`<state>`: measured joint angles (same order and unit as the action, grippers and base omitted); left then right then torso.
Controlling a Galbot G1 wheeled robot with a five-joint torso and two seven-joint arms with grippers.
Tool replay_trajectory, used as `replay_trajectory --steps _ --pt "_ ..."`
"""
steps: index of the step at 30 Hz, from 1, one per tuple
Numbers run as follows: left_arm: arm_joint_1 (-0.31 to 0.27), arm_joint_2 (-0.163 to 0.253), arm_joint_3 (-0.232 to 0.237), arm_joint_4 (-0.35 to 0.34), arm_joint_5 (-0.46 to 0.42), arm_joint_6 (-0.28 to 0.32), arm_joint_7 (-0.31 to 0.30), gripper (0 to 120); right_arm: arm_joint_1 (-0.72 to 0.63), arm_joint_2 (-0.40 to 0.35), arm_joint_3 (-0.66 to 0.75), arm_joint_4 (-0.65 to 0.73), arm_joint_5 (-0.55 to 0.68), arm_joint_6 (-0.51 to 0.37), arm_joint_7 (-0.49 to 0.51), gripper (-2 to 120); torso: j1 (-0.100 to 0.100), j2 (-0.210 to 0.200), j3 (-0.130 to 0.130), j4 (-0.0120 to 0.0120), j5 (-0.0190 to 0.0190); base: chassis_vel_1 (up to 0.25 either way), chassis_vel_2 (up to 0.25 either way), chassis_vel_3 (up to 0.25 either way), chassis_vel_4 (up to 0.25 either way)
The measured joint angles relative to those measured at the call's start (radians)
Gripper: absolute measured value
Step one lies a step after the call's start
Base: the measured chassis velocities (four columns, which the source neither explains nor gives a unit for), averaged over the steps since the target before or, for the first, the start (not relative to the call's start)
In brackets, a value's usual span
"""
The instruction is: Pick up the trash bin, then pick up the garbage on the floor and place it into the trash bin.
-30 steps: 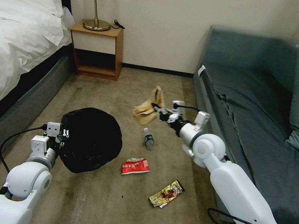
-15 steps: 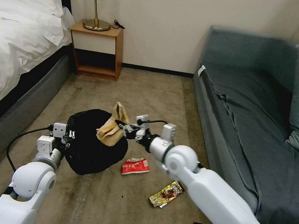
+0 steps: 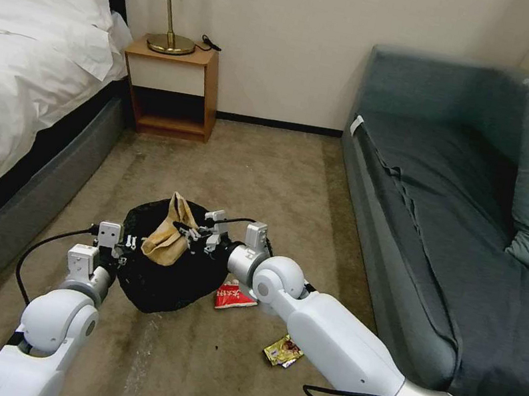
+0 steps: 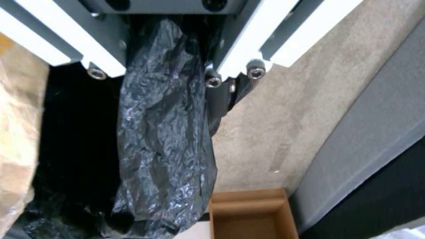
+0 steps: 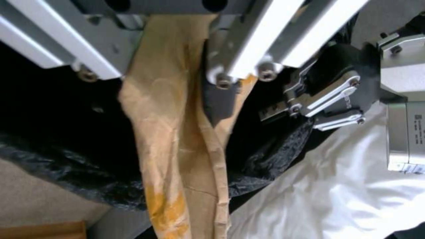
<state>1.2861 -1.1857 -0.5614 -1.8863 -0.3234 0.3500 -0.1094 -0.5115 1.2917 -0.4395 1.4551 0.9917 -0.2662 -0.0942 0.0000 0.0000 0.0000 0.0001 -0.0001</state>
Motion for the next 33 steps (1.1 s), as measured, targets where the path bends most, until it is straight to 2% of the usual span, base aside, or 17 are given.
replay_trajectory --steps 4,5,6,7,9,10,12,15,17,18,20,21,22,30,33 --pt "-0.007 -0.013 0.005 0.015 0.003 -0.006 -0.001 4 -0.003 0.0 0.0 -0.006 -0.006 0.0 -0.001 30 0.0 0.0 0.0 -0.0002 -0.0001 0.0 0.0 0.0 0.0" --pt "-0.007 -0.013 0.005 0.015 0.003 -0.006 -0.001 4 -0.003 0.0 0.0 -0.006 -0.006 0.0 -0.001 30 0.0 0.0 0.0 -0.0002 -0.0001 0.0 0.0 0.0 0.0" --pt "-0.011 -0.014 0.01 0.019 0.004 -0.008 -0.002 4 -0.003 0.0 0.0 -0.01 -0.011 0.002 -0.004 39 0.0 0.0 0.0 -0.0002 0.0 0.0 0.0 0.0 0.0" --pt "-0.011 -0.014 0.01 0.019 0.004 -0.008 -0.002 4 -0.003 0.0 0.0 -0.01 -0.011 0.002 -0.004 39 0.0 0.0 0.0 -0.0002 0.0 0.0 0.0 0.0 0.0" --pt "-0.015 -0.013 0.017 0.025 0.007 -0.009 -0.002 4 -0.003 0.001 -0.001 -0.018 -0.023 0.007 -0.014 52 0.0 0.0 0.0 -0.0002 0.0 0.0 0.0 0.0 0.0" --pt "-0.015 -0.013 0.017 0.025 0.007 -0.009 -0.002 4 -0.003 0.001 -0.001 -0.018 -0.023 0.007 -0.014 52 0.0 0.0 0.0 -0.0002 0.0 0.0 0.0 0.0 0.0" --pt "-0.016 -0.011 0.017 0.026 0.007 -0.01 -0.002 4 -0.006 0.002 0.003 -0.018 -0.034 0.007 -0.022 62 0.0 0.0 0.0 -0.0001 0.0001 0.0 0.0 0.0 0.0" --pt "-0.015 -0.009 0.017 0.027 0.007 -0.012 -0.001 4 -0.01 0.002 0.005 -0.017 -0.038 0.007 -0.023 69 0.0 0.0 0.0 -0.0001 0.0001 0.0 0.0 0.0 0.0" --pt "-0.013 -0.008 0.015 0.029 0.009 -0.015 -0.001 4 -0.016 -0.002 0.006 -0.007 -0.044 0.005 -0.024 81 0.0 0.0 0.0 -0.0001 0.0001 0.0 0.0 0.0 0.0" --pt "-0.013 -0.008 0.015 0.029 0.009 -0.015 -0.001 4 -0.016 -0.002 0.006 -0.007 -0.044 0.005 -0.024 81 0.0 0.0 0.0 -0.0001 0.0001 0.0 0.0 0.0 0.0" --pt "-0.012 -0.011 0.015 0.029 0.013 -0.016 0.001 4 -0.017 -0.011 0.006 0.006 -0.048 0.004 -0.024 92 0.0 0.0 0.0 -0.0001 0.0001 0.0 0.0 0.0 0.0" --pt "-0.012 -0.011 0.015 0.029 0.013 -0.016 0.001 4 -0.017 -0.011 0.006 0.006 -0.048 0.004 -0.024 92 0.0 0.0 0.0 -0.0001 0.0001 0.0 0.0 0.0 0.0" --pt "-0.01 -0.014 0.015 0.028 0.016 -0.017 0.002 4 -0.016 -0.017 0.006 0.014 -0.048 0.002 -0.021 98 0.0 0.0 0.0 -0.0002 0.0001 0.0 0.0 0.0 0.0" --pt "-0.003 -0.016 0.012 0.02 0.021 -0.02 0.003 4 -0.019 -0.033 0.052 0.047 -0.044 -0.003 0.002 99 0.0 0.0 0.0 -0.0001 0.0001 0.0 0.0 0.0 0.0" --pt "0.007 -0.018 0.007 0.017 0.031 -0.032 0.004 4 -0.029 -0.082 0.108 0.043 -0.045 0.0 0.007 99 0.0 0.0 0.0 0.0 0.0003 0.0 0.0 0.0 0.0"
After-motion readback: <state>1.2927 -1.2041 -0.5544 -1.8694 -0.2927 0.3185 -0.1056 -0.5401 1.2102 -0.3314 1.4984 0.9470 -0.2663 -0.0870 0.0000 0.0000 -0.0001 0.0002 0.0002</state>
